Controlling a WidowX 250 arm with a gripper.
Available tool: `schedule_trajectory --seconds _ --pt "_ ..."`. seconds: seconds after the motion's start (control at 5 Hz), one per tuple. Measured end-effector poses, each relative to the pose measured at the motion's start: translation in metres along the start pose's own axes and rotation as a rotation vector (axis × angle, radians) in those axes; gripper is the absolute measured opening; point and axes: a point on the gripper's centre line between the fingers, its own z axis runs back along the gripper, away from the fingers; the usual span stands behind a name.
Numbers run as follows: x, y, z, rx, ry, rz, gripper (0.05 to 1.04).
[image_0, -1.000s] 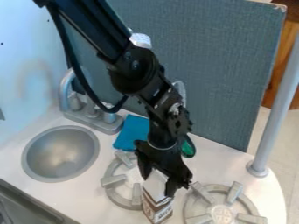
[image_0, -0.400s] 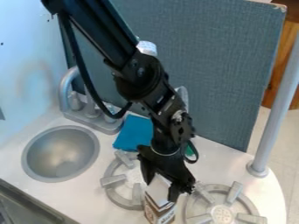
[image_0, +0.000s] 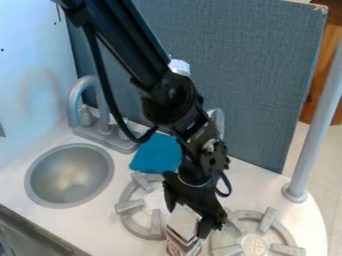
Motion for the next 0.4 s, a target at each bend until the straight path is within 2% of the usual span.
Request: schedule_trajectory --seconds 0.2,0.4 --pt "0.005 -0.001 0.009 -0.012 -0.022 -0.037 1.003" --pt "0.030 -0.003 0.050 -0.047 -0.087 -0.039 1.003"
